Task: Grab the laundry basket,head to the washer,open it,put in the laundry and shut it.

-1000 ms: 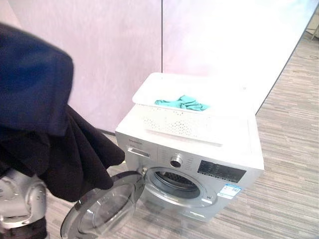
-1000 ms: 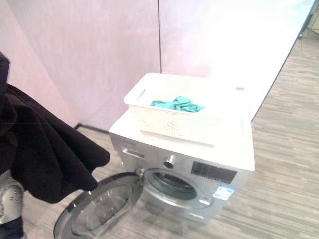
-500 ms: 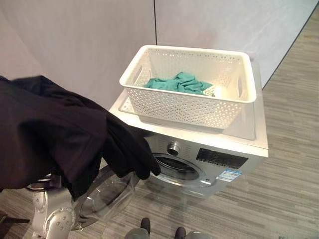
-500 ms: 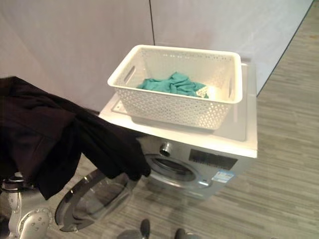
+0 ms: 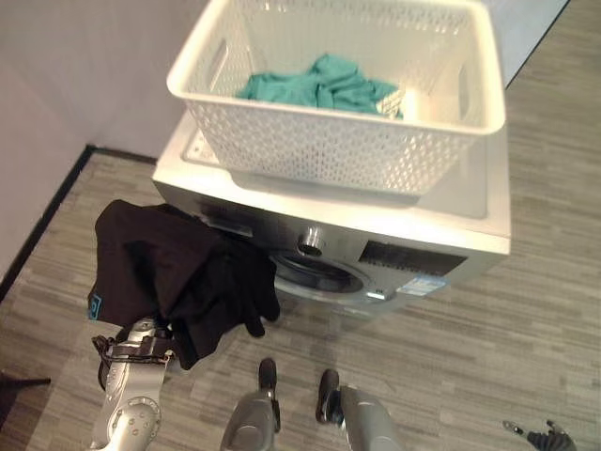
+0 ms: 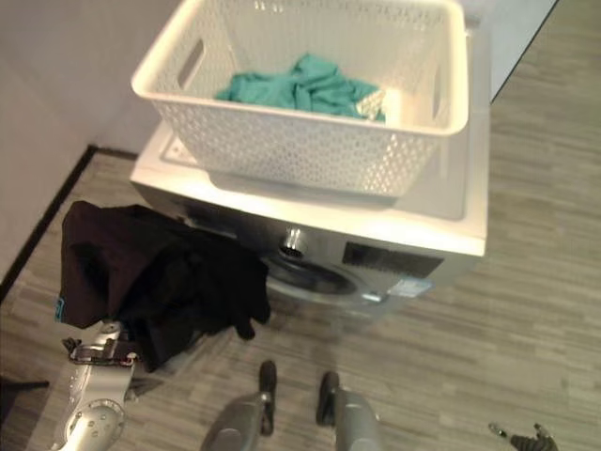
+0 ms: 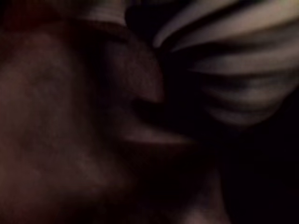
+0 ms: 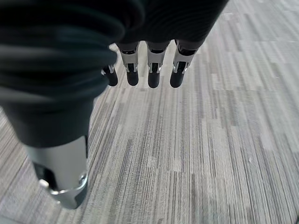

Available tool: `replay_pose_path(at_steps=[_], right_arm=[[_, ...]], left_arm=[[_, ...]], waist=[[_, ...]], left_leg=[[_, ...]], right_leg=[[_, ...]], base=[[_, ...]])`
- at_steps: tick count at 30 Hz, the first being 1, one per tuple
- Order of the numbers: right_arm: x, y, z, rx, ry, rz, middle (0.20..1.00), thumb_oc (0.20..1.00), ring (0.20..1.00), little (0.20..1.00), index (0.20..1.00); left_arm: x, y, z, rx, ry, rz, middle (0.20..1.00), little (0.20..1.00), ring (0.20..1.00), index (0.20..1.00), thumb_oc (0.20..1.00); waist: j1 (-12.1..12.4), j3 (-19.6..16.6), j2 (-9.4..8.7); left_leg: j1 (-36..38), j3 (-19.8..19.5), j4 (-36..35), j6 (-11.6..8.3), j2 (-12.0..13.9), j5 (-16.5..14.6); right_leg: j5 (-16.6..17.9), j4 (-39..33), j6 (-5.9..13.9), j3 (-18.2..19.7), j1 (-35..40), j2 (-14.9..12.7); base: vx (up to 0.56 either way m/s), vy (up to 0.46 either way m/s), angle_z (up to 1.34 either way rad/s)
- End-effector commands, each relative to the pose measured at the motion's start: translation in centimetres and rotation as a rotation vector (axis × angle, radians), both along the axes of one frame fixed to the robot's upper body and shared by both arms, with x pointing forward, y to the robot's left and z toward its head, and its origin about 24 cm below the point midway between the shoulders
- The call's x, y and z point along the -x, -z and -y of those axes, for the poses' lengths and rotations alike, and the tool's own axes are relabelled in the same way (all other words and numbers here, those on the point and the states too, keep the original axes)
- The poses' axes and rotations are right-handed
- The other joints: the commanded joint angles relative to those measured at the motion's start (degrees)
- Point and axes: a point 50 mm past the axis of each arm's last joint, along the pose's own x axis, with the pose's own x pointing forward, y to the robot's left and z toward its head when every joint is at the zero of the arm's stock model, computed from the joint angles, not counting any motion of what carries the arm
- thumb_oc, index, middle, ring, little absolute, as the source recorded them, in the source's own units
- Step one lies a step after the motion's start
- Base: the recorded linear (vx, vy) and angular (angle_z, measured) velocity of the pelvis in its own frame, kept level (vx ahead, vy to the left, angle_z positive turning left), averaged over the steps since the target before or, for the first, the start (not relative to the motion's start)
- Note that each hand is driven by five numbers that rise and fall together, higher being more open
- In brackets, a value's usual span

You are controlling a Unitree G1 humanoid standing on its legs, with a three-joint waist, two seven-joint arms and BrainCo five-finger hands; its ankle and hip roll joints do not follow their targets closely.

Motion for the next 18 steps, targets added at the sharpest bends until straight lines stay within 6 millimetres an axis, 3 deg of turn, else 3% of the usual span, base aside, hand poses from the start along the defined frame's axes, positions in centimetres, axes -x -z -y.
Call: replay_pose_path(at_steps=[1,8,9,12,18], right_arm=[[-0.3,-1.4,1.5,0.071,-0.03,0.002,1.0,1.0,1.0,1.0,1.0],[-3.7,-2.9,1.2,0.117,-0.134,0.112,1.0,1.0,1.0,1.0,1.0],[-5.0,-3.6,0.6,0.132,-0.179,0.177,1.0,1.0,1.0,1.0,1.0],[-5.4,-3.5,0.0,0.128,-0.214,0.189,1.0,1.0,1.0,1.0,1.0],[-5.5,-3.8,-0.1,0.136,-0.191,0.237,1.0,1.0,1.0,1.0,1.0]], left_arm=[[0.2,-0.8,1.3,0.006,0.086,0.071,0.2,0.2,0.2,0.2,0.2],[-0.1,0.7,2.3,-0.018,0.143,-0.01,0.2,0.2,0.2,0.2,0.2],[-0.2,0.7,2.4,-0.035,0.137,-0.012,0.2,0.2,0.2,0.2,0.2],[-0.3,0.8,2.8,-0.04,0.147,-0.016,0.2,0.2,0.2,0.2,0.2],[-0.8,1.0,3.4,-0.023,0.112,-0.018,0.2,0.2,0.2,0.2,0.2]], waist=[[-1.57,-2.11,1.15],[-2.55,-0.35,1.27],[-3.14,0.78,1.03],[-3.44,2.05,0.47],[-4.2,3.27,-0.48]], left_leg=[[-3.36,-1.08,7.72,-1.09,6.51,-1.92],[-9.78,-0.14,15.68,-0.39,7.33,-5.44],[-12.18,0.38,18.21,0.01,7.37,-6.71],[-14.9,0.4,22.79,-0.03,7.3,-10.42],[-21.36,0.51,28.12,0.94,6.76,-13.2]], right_leg=[[7.36,-1.64,5.27,-0.72,1.62,-3.24],[5.08,6.19,4.78,0.9,-6.03,-4.26],[4.37,8.2,4.75,2.08,-8.96,-4.57],[1.77,12.24,5.23,3.32,-12.2,-4.94],[1.11,16.06,5.39,4.43,-18.7,-5.88]], base=[[-0.04,0.021,0.01],[-0.05,0.049,0.05],[-0.06,0.061,-0.13],[0.03,0.076,-0.2],[-0.01,0.065,-0.04]])
